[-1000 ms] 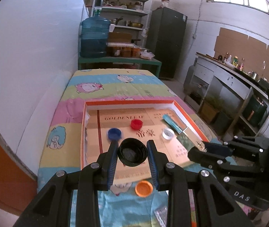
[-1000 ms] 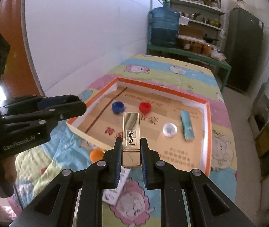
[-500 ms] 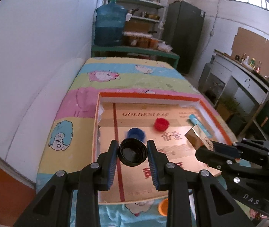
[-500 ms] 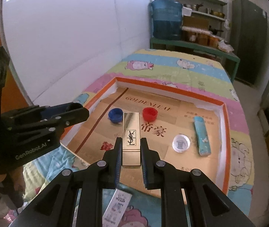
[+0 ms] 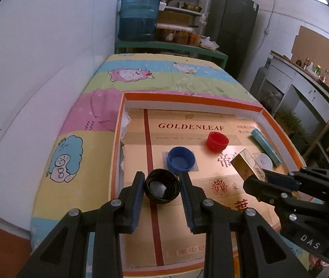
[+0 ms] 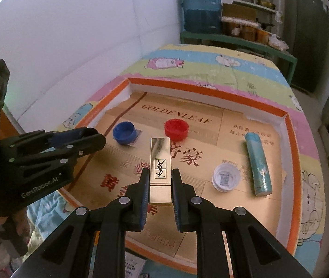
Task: Organize rigid objects
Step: 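Carry the black cap into the box with the left tool while the right tool carries the gold box, then open the left tool to drop the black cap while the right tool releases the gold box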
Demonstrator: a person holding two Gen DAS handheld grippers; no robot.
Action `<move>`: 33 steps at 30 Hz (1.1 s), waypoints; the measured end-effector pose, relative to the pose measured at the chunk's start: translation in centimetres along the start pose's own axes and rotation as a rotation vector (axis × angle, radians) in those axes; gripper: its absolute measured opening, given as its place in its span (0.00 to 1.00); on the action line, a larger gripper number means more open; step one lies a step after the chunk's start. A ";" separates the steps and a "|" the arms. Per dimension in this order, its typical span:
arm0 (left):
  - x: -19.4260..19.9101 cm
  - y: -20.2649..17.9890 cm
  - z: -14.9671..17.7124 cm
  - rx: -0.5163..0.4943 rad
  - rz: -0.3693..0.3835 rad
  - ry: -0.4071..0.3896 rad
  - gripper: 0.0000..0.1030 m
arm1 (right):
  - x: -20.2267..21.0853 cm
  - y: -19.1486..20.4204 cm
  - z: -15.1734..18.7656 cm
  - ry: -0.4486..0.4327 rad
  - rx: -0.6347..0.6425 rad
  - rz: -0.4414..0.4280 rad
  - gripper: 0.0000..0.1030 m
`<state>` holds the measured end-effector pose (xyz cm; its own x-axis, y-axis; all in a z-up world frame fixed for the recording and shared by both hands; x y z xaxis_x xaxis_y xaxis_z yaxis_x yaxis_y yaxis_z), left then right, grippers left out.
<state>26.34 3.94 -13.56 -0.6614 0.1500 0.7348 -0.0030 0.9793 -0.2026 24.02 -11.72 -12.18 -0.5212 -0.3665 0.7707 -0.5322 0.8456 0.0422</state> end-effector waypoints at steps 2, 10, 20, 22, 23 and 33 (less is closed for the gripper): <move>-0.2 0.0 0.0 0.002 0.002 0.004 0.30 | -0.2 -0.1 -0.1 0.004 0.000 -0.001 0.18; -0.7 -0.1 0.0 0.000 0.005 0.010 0.30 | -1.0 -0.3 -0.3 0.012 0.004 -0.004 0.18; -1.0 -0.3 0.1 -0.010 0.002 0.011 0.30 | -1.6 -0.4 -0.1 0.027 0.006 -0.004 0.18; -1.0 -0.4 0.2 -0.016 0.002 0.013 0.30 | -1.8 -0.3 -0.1 0.033 0.008 -0.003 0.18; -1.1 -0.5 0.2 -0.022 -0.001 0.017 0.30 | -1.9 -0.3 0.0 0.037 0.010 -0.002 0.18; -0.7 -0.4 0.1 -0.005 0.028 0.005 0.39 | -2.0 0.1 0.2 0.036 0.037 0.011 0.20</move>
Point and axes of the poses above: each gripper's, at about its wrist camera, not at the fingertips, and x roughly against the way its jaws point, y to its left, z to its underside, the point moved 2 cm from there along -x, roughly the way its jaws point, and after that the axes turned 6 degrees about x, right-handed, at the moved point
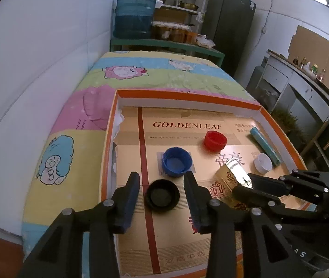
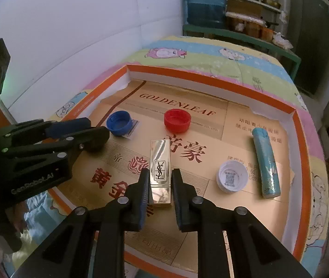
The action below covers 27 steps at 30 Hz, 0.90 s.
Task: Organize rigid objects
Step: 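Open the left tool to drop the black cap while the right tool releases the gold box, then withdraw both tools from the box back over the quilt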
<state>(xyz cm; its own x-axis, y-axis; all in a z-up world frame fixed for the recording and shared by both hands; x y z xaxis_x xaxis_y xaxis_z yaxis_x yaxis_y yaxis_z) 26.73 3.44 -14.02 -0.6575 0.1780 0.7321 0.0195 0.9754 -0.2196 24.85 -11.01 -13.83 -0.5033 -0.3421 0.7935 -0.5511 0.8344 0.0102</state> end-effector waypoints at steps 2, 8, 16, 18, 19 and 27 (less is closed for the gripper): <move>0.2 -0.2 0.0 -0.005 -0.002 -0.008 0.39 | 0.2 0.1 0.0 -0.005 0.002 0.003 0.21; 1.0 -0.3 -0.2 -0.010 -0.006 -0.028 0.39 | 0.9 0.2 0.0 -0.018 0.003 0.015 0.31; 2.7 -0.8 0.0 -0.026 -0.026 -0.055 0.39 | 2.5 0.1 0.4 -0.038 -0.022 0.034 0.31; 3.2 -1.1 0.0 -0.033 -0.028 -0.063 0.39 | 3.0 0.1 0.6 -0.041 -0.028 0.040 0.31; 3.4 -1.2 0.0 -0.035 -0.026 -0.065 0.39 | 3.1 0.1 0.6 -0.041 -0.029 0.042 0.31; 4.9 -1.7 0.3 -0.044 -0.018 -0.079 0.39 | 4.7 0.6 1.0 -0.054 -0.026 0.057 0.31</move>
Point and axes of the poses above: each gripper's, at about its wrist camera, not at the fingertips, and x roughly against the way its jaws point, y to its left, z to its underside, the point moved 2 cm from there along -x, roughly the way its jaws point, and after that the axes turned 6 degrees about x, right-handed, at the moved point
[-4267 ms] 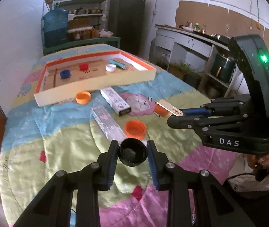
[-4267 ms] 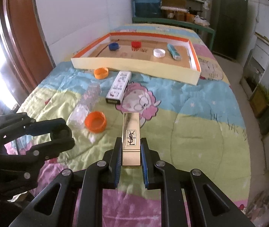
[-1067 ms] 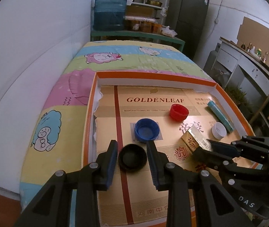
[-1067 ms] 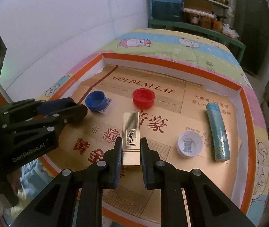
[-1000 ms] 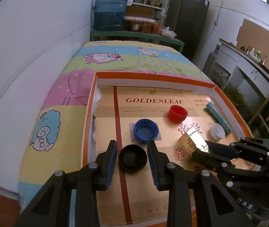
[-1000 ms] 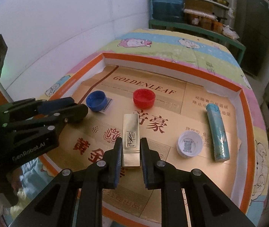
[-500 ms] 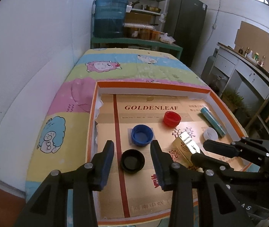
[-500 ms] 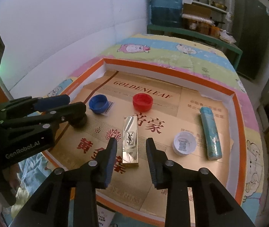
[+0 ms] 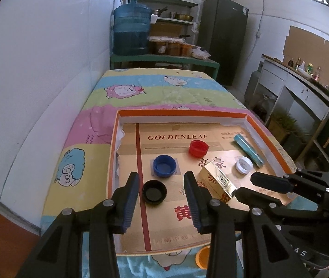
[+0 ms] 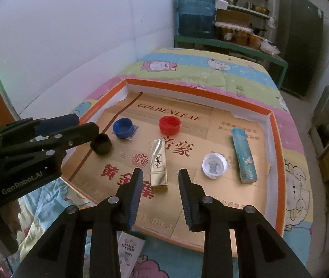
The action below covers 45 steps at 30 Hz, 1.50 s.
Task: Organize rigid objects
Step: 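Withdraw both tools from the box back over the quilt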
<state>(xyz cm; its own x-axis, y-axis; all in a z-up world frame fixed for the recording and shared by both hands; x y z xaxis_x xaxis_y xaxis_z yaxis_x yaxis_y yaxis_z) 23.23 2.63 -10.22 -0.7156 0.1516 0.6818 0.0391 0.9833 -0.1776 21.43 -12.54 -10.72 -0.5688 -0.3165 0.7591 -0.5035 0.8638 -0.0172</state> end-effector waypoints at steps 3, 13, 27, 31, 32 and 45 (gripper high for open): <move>0.6 -0.2 0.0 -0.004 0.005 -0.007 0.39 | 0.6 0.2 0.1 -0.007 0.003 0.005 0.31; 2.8 -0.8 0.4 -0.011 0.018 -0.034 0.39 | 2.6 1.0 0.4 -0.025 0.011 0.020 0.31; 5.8 -1.4 1.4 -0.018 0.032 -0.064 0.39 | 5.4 2.3 1.5 -0.049 0.014 0.027 0.31; 6.7 -1.6 1.8 -0.022 0.038 -0.072 0.39 | 6.2 2.7 2.0 -0.056 0.015 0.031 0.31; 6.9 -1.7 1.8 -0.023 0.040 -0.074 0.39 | 6.4 2.7 2.0 -0.058 0.014 0.032 0.31; 9.2 -2.0 3.5 -0.031 0.059 -0.082 0.39 | 8.9 4.0 4.0 -0.070 0.009 0.043 0.31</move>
Point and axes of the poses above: each gripper's, at about its wrist camera, not at the fingertips, and x roughly against the way its jaws point, y to its left, z to its underside, the point moved 2 cm from there along -x, roughly the way its jaws point, and after that the axes turned 6 degrees about x, right-handed, at the moved point
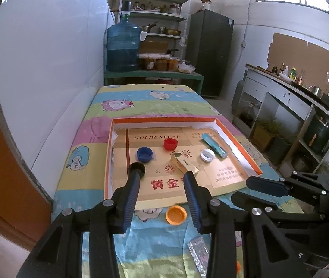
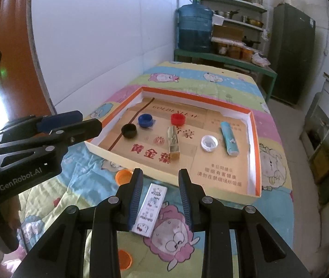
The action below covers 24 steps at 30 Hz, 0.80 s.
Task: Organize rigid objects
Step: 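Withdraw both tools from the box back over the quilt, then move the left tool to the clear lipstick packet while the right tool moves to the orange cap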
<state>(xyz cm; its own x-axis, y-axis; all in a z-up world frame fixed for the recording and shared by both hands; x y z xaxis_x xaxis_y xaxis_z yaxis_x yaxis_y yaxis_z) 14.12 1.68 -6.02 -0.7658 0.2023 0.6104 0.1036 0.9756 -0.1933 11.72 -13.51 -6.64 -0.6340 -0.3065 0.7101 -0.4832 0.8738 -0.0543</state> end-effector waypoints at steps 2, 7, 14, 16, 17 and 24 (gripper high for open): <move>0.3 -0.1 0.3 0.001 0.002 0.000 0.39 | 0.1 0.0 0.1 0.000 0.000 0.001 0.31; 0.9 -0.2 1.1 0.002 0.010 0.005 0.39 | 1.2 0.5 1.1 -0.001 -0.005 0.003 0.31; 2.0 -0.7 2.3 0.003 0.024 0.010 0.39 | 2.3 1.2 2.1 -0.001 -0.005 0.000 0.31; 2.3 -0.8 2.6 0.003 0.027 0.012 0.39 | 2.6 1.5 2.6 0.002 -0.005 -0.002 0.31; 2.4 -0.8 2.7 0.003 0.029 0.012 0.39 | 2.8 1.6 2.8 0.002 -0.004 -0.002 0.31; 2.6 -1.0 3.6 0.006 0.039 0.025 0.39 | 3.3 2.2 4.0 0.013 -0.007 -0.007 0.31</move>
<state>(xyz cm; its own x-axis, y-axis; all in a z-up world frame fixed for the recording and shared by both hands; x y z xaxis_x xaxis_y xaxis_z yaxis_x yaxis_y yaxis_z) 9.74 0.89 -6.99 -0.7450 0.2425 0.6214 0.1295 0.9664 -0.2218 6.16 -14.13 -7.23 -0.6224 -0.3079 0.7196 -0.4835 0.8743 -0.0440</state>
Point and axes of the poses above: each gripper's, at about its wrist camera, not at the fingertips, and x roughly against the way its jaws point, y to its left, z to its underside, the point moved 2 cm from there along -x, roughly the way its jaws point, and after that the axes turned 6 degrees about x, right-handed, at the moved point
